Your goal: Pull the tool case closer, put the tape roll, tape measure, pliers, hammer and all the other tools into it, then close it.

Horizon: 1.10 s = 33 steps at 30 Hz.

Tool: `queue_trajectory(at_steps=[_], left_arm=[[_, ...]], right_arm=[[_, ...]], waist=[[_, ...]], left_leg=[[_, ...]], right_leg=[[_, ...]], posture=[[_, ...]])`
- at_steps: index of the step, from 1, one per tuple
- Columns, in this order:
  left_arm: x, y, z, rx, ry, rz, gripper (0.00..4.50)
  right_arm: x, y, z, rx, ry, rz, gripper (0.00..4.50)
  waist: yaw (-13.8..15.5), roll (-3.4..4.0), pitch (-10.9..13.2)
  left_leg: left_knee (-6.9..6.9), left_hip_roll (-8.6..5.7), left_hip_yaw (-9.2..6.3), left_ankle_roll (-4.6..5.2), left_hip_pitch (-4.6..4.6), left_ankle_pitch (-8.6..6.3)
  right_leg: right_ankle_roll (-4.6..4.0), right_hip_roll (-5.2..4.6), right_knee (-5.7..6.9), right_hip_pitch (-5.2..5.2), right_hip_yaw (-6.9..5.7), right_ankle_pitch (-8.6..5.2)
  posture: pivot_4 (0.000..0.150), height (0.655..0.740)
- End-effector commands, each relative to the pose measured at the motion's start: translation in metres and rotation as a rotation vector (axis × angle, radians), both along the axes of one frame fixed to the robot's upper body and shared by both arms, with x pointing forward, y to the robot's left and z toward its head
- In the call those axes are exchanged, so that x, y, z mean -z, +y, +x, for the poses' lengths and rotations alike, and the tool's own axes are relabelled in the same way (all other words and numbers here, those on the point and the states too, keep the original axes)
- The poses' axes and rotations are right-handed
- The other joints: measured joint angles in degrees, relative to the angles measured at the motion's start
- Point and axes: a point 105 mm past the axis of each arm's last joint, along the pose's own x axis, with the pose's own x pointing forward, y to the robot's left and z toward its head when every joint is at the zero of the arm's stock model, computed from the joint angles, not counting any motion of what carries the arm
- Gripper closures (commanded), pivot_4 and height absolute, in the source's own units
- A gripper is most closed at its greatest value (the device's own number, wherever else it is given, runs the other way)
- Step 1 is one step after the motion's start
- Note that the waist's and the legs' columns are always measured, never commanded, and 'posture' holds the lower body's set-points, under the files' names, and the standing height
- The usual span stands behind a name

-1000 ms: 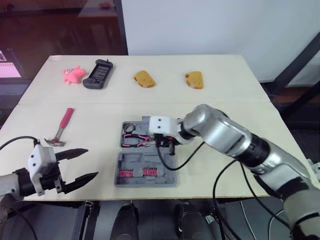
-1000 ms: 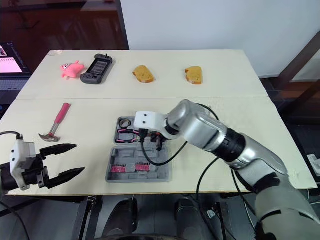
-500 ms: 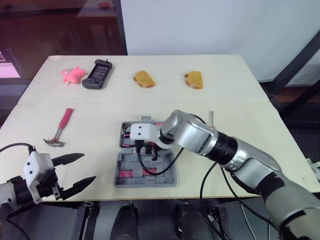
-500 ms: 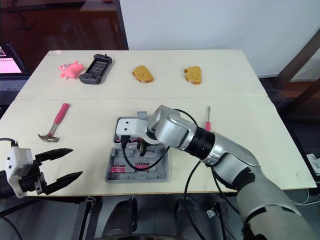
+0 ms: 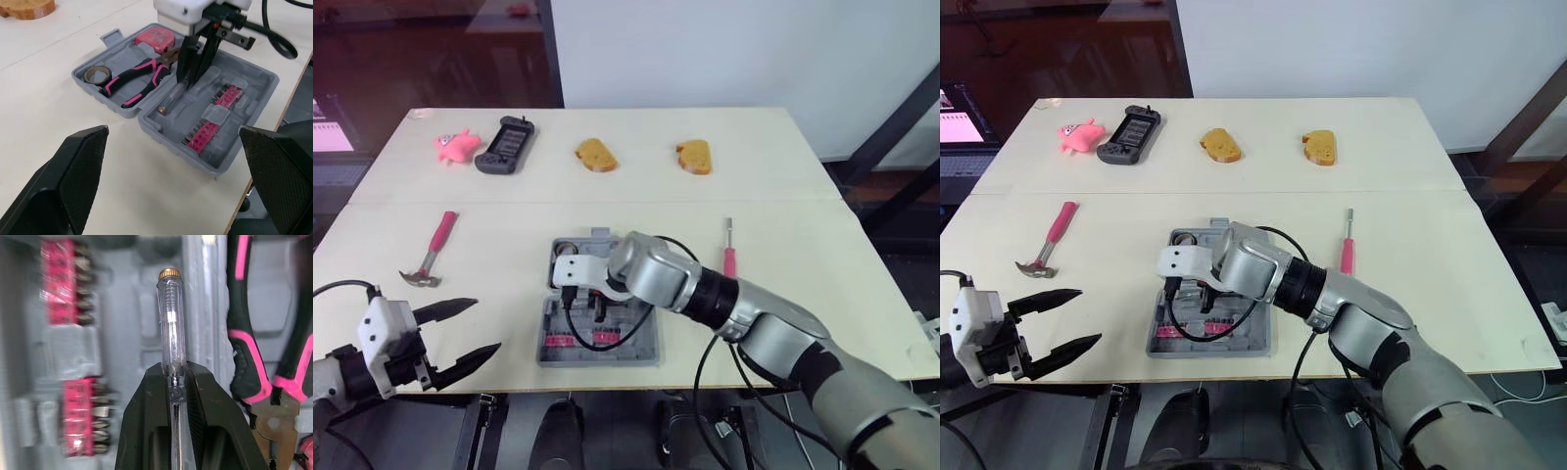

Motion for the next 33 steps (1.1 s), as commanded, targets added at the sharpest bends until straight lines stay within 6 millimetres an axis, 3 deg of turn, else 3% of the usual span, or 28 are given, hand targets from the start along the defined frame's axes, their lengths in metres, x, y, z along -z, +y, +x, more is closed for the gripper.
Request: queue_trajectory(at_steps=[1, 17, 25, 33], left_arm=[[-0.008, 0.005, -0.001, -0.015, -0.035, 0.022, 0.00], [-0.005, 0.006, -0.004, -0.023, -0.014, 0.026, 0.00], [-0.003, 0.005, -0.004, -0.019, 0.005, 0.025, 0.00], [-0.002, 0.005, -0.003, -0.015, 0.009, 0.021, 0.00]], right_arm=[[-0.003, 0.008, 0.001, -0.008, -0.025, 0.017, 4.46], [-0.005, 0.019, -0.001, 0.004, -0.007, 0.055, 4.46], [-0.016, 0.026, -0.004, 0.022, 0.006, 0.109, 4.46], [-0.024, 0.025, -0.005, -0.001, -0.014, 0.111, 0.86]], waist=[[-0.17, -0.01, 0.00], [-0.10, -0.01, -0.01], [-0.08, -0.01, -0.01], [0.00, -0.02, -0.01]], left_leg=[[0.00, 0.00, 0.00, 0.00, 0.02, 0.00], [-0.02, 0.01, 0.00, 0.00, 0.02, 0.00], [-0.02, 0.01, 0.00, 0.00, 0.01, 0.00], [-0.02, 0.01, 0.00, 0.00, 0.01, 0.00]], right_leg=[[0.00, 0.01, 0.03, 0.00, 0.00, 0.00], [-0.02, 0.01, 0.06, -0.03, 0.00, -0.02], [-0.04, 0.01, 0.06, -0.03, 0.00, -0.02], [-0.07, 0.01, 0.06, -0.03, 0.00, -0.04]], posture=[[0.150, 0.7207], [0.150, 0.7207], [0.150, 0.7207], [0.150, 0.7207]])
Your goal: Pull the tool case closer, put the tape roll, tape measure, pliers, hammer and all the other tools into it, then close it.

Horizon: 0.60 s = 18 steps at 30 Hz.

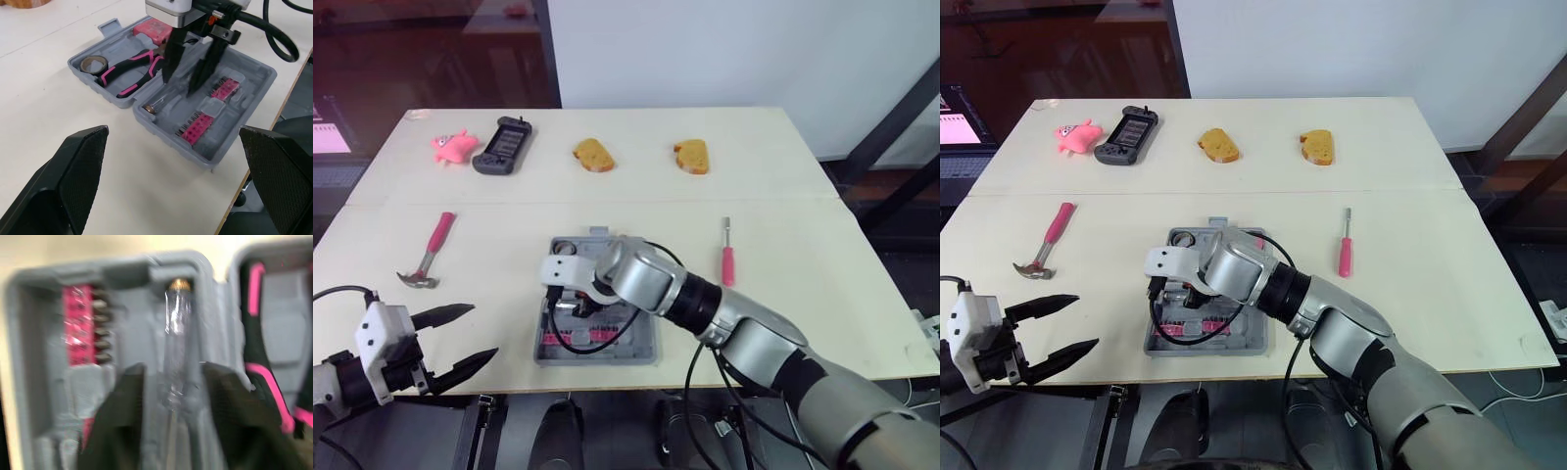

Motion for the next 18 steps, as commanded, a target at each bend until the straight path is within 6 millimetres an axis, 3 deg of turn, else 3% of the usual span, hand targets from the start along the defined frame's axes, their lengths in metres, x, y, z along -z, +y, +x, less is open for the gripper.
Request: queue_trajectory(at_steps=[1, 9, 12, 15, 18], left_arm=[[-0.006, 0.003, 0.001, -0.002, -0.017, 0.016, 0.00], [-0.005, 0.002, 0.002, 0.004, -0.018, 0.009, 0.00], [-0.006, -0.001, 0.004, 0.013, -0.023, 0.002, 0.00], [-0.006, -0.002, 0.006, 0.023, -0.024, -0.002, 0.00], [-0.006, -0.003, 0.009, 0.032, -0.024, -0.002, 0.00]], right_arm=[[-0.020, 0.003, 0.000, -0.024, -0.042, 0.035, 0.86], [-0.056, -0.004, -0.004, -0.083, -0.099, 0.139, 0.86], [-0.080, -0.009, 0.005, -0.135, -0.285, 0.303, 0.86], [-0.078, -0.023, 0.006, -0.148, -0.282, 0.363, 0.86], [-0.068, -0.029, 0.004, -0.141, -0.182, 0.459, 1.73]], waist=[[0.11, 0.00, 0.00], [0.04, 0.00, 0.00], [0.05, -0.02, -0.01], [0.34, -0.03, -0.02], [0.24, -0.06, -0.03]], left_leg=[[0.00, 0.00, 0.00, 0.00, -0.01, 0.00], [-0.01, 0.00, 0.00, 0.00, -0.02, 0.00], [-0.01, 0.00, 0.00, 0.00, -0.02, 0.00], [0.02, -0.01, 0.00, -0.01, -0.03, 0.00], [0.03, -0.01, 0.00, 0.00, -0.02, 0.00]], right_leg=[[-0.01, 0.00, 0.00, 0.00, 0.00, 0.00], [0.00, 0.00, 0.00, -0.02, 0.00, 0.00], [0.00, 0.00, -0.01, -0.02, 0.00, 0.00], [0.02, -0.01, -0.06, 0.05, 0.00, 0.00], [0.05, -0.01, -0.08, 0.06, 0.00, 0.02]], posture=[[0.150, 0.7207], [0.150, 0.7207], [0.150, 0.7207], [0.150, 0.7207], [0.150, 0.7207]])
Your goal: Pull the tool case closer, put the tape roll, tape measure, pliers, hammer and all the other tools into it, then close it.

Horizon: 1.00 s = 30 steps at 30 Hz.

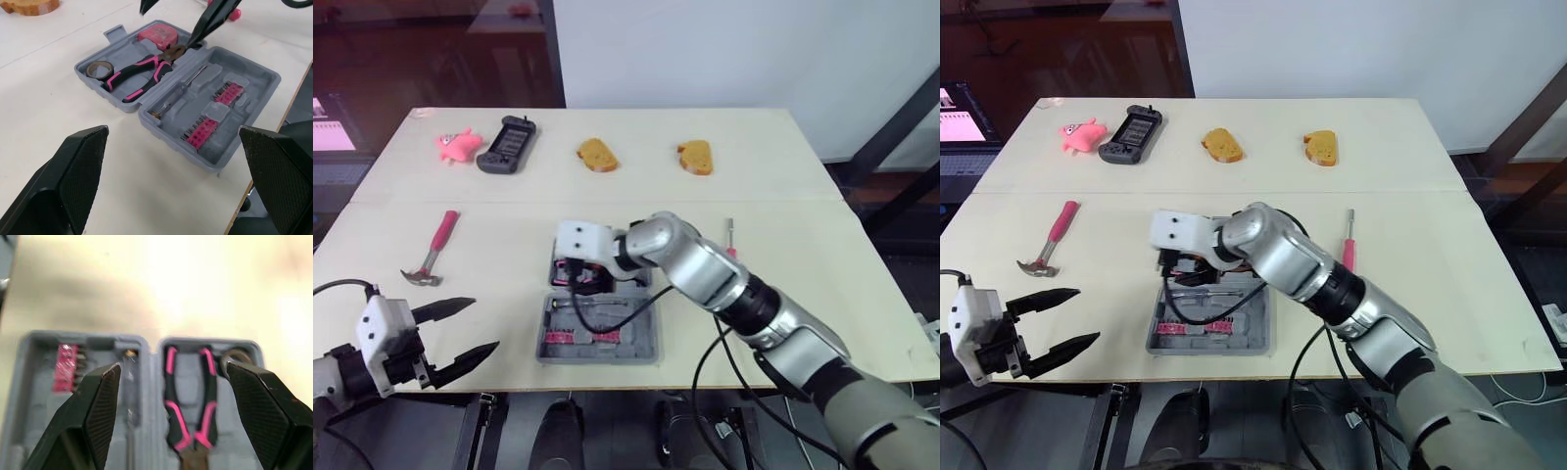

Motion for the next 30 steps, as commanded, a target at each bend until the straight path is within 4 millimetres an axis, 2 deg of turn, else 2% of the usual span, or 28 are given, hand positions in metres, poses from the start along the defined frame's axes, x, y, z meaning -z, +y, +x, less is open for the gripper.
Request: queue_trajectory(at_steps=[1, 3, 5, 6, 12, 22, 26, 30], left_arm=[[-0.005, -0.002, 0.004, 0.023, -0.016, 0.010, 0.00], [-0.006, -0.003, 0.005, 0.029, -0.014, 0.010, 0.00], [-0.006, -0.003, 0.007, 0.036, -0.013, 0.012, 0.00], [-0.007, -0.004, 0.008, 0.041, -0.013, 0.014, 0.00], [-0.008, -0.005, 0.009, 0.051, -0.017, 0.017, 0.00], [-0.007, -0.002, 0.010, 0.057, -0.015, 0.028, 0.00], [-0.007, -0.001, 0.010, 0.058, -0.014, 0.034, 0.00], [-0.007, 0.000, 0.009, 0.056, -0.012, 0.040, 0.00]], right_arm=[[-0.005, -0.001, -0.005, -0.037, 0.073, 0.149, 2.22], [0.011, -0.010, -0.008, -0.076, 0.031, 0.104, 3.20], [0.022, -0.011, -0.008, -0.060, 0.061, 0.126, 4.25], [0.027, -0.010, -0.006, -0.036, 0.083, 0.144, 4.45], [0.050, -0.008, -0.002, 0.019, 0.122, 0.157, 4.45], [0.077, -0.004, 0.001, 0.029, 0.182, 0.166, 4.45], [0.112, -0.014, 0.000, 0.065, 0.242, 0.062, 4.45], [0.121, -0.022, 0.006, 0.087, 0.226, 0.030, 4.45]], waist=[[-0.03, -0.01, 0.00], [-0.18, -0.01, 0.00], [-0.22, 0.00, 0.00], [-0.25, -0.01, 0.00], [-0.14, 0.00, 0.00], [-0.11, 0.00, 0.00], [-0.22, 0.00, -0.01], [-0.35, -0.01, -0.07]], left_leg=[[0.00, 0.01, 0.00, 0.00, 0.03, 0.00], [-0.03, 0.01, 0.00, 0.00, 0.03, 0.00], [-0.04, 0.00, 0.00, 0.00, 0.03, 0.00], [-0.04, 0.00, 0.00, 0.00, 0.03, 0.00], [-0.03, 0.00, 0.00, 0.00, 0.05, 0.00], [-0.03, 0.00, 0.00, 0.00, 0.05, 0.00], [-0.03, 0.00, 0.00, 0.00, 0.06, 0.00], [-0.06, 0.01, 0.00, 0.00, 0.22, 0.00]], right_leg=[[0.03, 0.01, 0.02, 0.02, 0.00, 0.01], [0.09, 0.01, 0.02, 0.01, 0.00, 0.05], [0.12, 0.01, 0.02, 0.00, 0.00, 0.06], [0.13, 0.01, 0.01, 0.00, 0.00, 0.07], [0.13, 0.01, 0.05, 0.00, 0.00, 0.07], [0.13, 0.02, 0.05, 0.01, 0.00, 0.07], [0.13, 0.02, 0.05, 0.02, 0.00, 0.07], [0.13, 0.02, 0.06, 0.15, 0.00, 0.07]], posture=[[0.150, 0.7207], [0.150, 0.7207], [0.150, 0.7207], [0.150, 0.7207], [0.150, 0.7207], [0.150, 0.7207], [0.150, 0.7207], [0.150, 0.7207]])
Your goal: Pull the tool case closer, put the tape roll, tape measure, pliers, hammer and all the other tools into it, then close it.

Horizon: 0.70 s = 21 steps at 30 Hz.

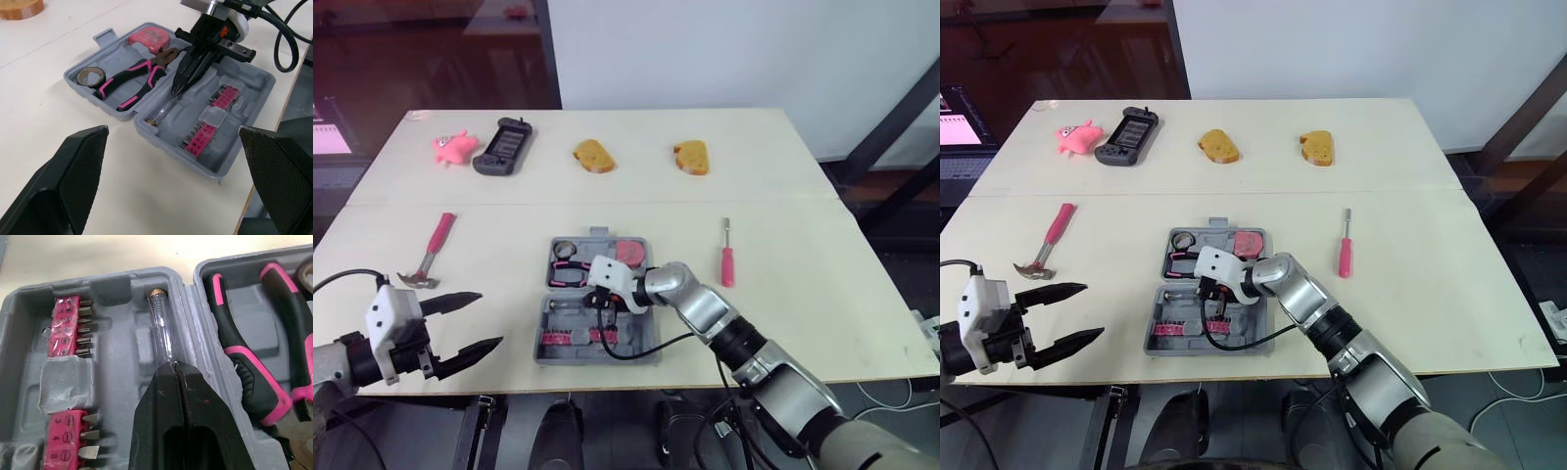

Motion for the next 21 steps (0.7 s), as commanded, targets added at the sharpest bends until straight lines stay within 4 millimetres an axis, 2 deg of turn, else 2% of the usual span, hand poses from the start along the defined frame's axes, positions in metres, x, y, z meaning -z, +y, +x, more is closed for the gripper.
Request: queue_trajectory(at_steps=[1, 4, 7, 8, 10, 14, 16, 19, 21], left_arm=[[-0.004, 0.002, 0.000, 0.003, -0.018, 0.032, 0.00], [-0.003, 0.004, 0.001, -0.003, -0.018, 0.039, 0.00], [-0.003, 0.005, 0.002, -0.006, -0.018, 0.039, 0.00], [-0.003, 0.005, 0.003, -0.005, -0.018, 0.039, 0.00], [-0.003, 0.005, 0.004, -0.003, -0.018, 0.040, 0.00], [-0.001, 0.007, 0.009, 0.010, -0.015, 0.044, 0.00], [-0.001, 0.008, 0.011, 0.015, -0.015, 0.049, 0.00], [0.001, 0.010, 0.014, 0.022, -0.007, 0.060, 0.00], [0.003, 0.013, 0.017, 0.028, 0.002, 0.074, 0.00]], right_arm=[[0.016, -0.010, 0.003, 0.014, -0.008, -0.065, 4.45], [-0.010, -0.001, 0.006, -0.029, -0.079, 0.051, 4.45], [-0.046, 0.006, 0.008, -0.051, -0.189, 0.192, 4.45], [-0.063, 0.006, 0.008, -0.047, -0.206, 0.278, 4.45], [-0.084, 0.002, 0.006, -0.049, -0.217, 0.377, 4.45], [-0.107, -0.035, 0.010, -0.027, -0.297, 0.352, 4.45], [-0.107, -0.051, 0.010, -0.019, -0.317, 0.313, 4.45], [-0.103, -0.076, -0.002, -0.026, -0.246, 0.260, 4.45], [-0.098, -0.101, -0.012, -0.001, -0.203, 0.226, 4.45]], waist=[[-0.03, 0.00, -0.03], [0.04, 0.00, -0.03], [0.13, 0.01, -0.02], [0.19, 0.01, -0.02], [0.31, 0.00, -0.02], [0.69, 0.00, -0.02], [0.75, -0.01, -0.02], [0.60, -0.01, -0.02], [0.59, 0.00, -0.01]], left_leg=[[0.00, 0.00, 0.00, 0.00, 0.03, 0.00], [0.00, 0.00, 0.00, 0.00, 0.10, 0.00], [0.01, 0.00, 0.00, 0.00, 0.00, 0.00], [0.02, 0.00, 0.00, 0.00, -0.06, 0.00], [0.03, 0.00, 0.00, -0.01, -0.11, 0.00], [0.04, 0.00, 0.00, -0.01, -0.11, 0.00], [0.06, -0.01, 0.00, -0.01, -0.11, 0.01], [0.05, -0.01, 0.00, -0.01, -0.11, 0.01], [0.01, 0.00, 0.00, -0.01, -0.10, 0.00]], right_leg=[[0.00, 0.00, 0.00, 0.02, 0.00, 0.00], [-0.04, 0.00, 0.02, 0.09, 0.00, -0.02], [-0.01, 0.00, 0.02, 0.01, 0.00, -0.01], [0.00, 0.00, 0.02, -0.04, 0.00, 0.00], [0.03, 0.00, 0.02, -0.06, 0.00, 0.01], [0.03, 0.00, 0.01, -0.04, 0.00, 0.01], [0.02, -0.01, -0.01, -0.01, 0.00, 0.01], [-0.01, -0.01, -0.04, 0.00, 0.00, -0.01], [0.00, 0.00, -0.04, -0.02, 0.00, 0.00]], posture=[[0.150, 0.7207], [0.150, 0.7207], [0.150, 0.7207], [0.150, 0.7207], [0.150, 0.7207], [0.150, 0.7207], [0.150, 0.7207], [0.150, 0.7207], [0.150, 0.7207]])
